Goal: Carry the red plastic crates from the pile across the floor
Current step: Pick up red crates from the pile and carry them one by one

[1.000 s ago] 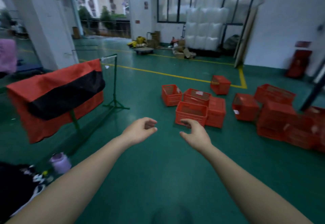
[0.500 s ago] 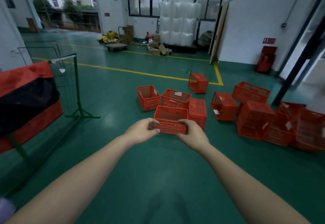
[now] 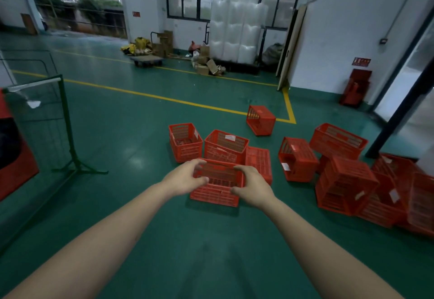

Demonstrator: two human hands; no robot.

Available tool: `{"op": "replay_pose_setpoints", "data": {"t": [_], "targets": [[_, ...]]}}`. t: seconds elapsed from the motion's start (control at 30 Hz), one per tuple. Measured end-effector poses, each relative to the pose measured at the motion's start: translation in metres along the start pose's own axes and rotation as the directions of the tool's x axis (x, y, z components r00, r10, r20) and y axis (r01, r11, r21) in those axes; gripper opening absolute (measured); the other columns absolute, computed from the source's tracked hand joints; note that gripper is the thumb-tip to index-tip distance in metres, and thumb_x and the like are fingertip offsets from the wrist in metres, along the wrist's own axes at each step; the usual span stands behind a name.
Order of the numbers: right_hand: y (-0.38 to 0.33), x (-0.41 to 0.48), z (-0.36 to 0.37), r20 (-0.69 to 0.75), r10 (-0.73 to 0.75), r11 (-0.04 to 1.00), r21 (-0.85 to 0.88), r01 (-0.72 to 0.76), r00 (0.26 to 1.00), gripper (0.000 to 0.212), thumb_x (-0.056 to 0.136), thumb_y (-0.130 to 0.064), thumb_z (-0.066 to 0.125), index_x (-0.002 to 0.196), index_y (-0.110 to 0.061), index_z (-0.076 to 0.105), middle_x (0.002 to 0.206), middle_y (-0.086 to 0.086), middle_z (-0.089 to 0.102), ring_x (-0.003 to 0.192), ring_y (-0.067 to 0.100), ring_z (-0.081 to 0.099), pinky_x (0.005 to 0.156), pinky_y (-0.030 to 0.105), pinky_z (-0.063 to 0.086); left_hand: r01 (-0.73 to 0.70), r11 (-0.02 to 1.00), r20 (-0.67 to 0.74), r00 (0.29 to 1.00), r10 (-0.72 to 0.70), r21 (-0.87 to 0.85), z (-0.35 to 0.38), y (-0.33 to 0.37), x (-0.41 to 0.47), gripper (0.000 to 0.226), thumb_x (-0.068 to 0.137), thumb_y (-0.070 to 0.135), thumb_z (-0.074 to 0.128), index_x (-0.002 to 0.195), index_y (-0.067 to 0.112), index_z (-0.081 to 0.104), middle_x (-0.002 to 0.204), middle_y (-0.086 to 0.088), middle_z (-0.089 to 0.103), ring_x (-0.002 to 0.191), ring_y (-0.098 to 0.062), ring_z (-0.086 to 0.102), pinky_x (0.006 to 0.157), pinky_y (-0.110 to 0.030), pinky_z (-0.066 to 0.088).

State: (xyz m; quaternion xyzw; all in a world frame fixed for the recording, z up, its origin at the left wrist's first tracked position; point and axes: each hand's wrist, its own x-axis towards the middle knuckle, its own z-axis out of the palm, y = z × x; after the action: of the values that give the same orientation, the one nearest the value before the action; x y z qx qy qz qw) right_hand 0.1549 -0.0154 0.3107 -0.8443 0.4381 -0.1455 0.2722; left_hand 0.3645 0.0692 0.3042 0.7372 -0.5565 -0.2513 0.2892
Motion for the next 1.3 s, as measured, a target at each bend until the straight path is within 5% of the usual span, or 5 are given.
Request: {"op": "replay_pose_setpoints", "data": {"t": [0.53,0.93,1.3], "targets": [[0.080,0.326,0.010,0.064,0.182,0.983,0.022,-0.184,0.981,0.080,0.077,-0.027,0.074,0.147,-0.023,0.034,0.147,0.000,0.038,0.131,0.018,0.042,0.104,0.035,0.043,-0.010,0.991,0.161,0.987,-0.012,0.134,-0.022,-0.066,0.353,0.076,0.083,0.038,0.069,0.147,0.021,0.033,0.149,-0.004,0.037,0.132,-0.017,0.042,0.110,-0.035,0.036],[0.190,0.566,0.033,0.261,0.257,0.961,0.034,-0.276,0.930,0.085,0.077,-0.026,0.073,0.150,-0.022,0.029,0.148,0.003,0.037,0.132,0.019,0.042,0.108,0.040,0.042,0.059,0.970,0.324,0.936,-0.136,0.237,0.014,-0.118,0.586,0.077,0.085,0.038,0.067,0.149,0.023,0.027,0.152,-0.002,0.032,0.131,-0.018,0.045,0.105,-0.032,0.039],[0.295,0.716,0.115,0.338,0.316,0.941,0.009,-0.339,0.886,0.079,0.076,-0.024,0.067,0.148,-0.019,0.035,0.155,0.009,0.032,0.146,0.025,0.021,0.119,0.037,0.020,0.163,0.950,0.427,0.864,-0.268,0.266,0.085,-0.215,0.735,0.078,0.084,0.031,0.069,0.150,0.019,0.028,0.150,-0.007,0.035,0.133,-0.020,0.042,0.109,-0.032,0.037]]}}
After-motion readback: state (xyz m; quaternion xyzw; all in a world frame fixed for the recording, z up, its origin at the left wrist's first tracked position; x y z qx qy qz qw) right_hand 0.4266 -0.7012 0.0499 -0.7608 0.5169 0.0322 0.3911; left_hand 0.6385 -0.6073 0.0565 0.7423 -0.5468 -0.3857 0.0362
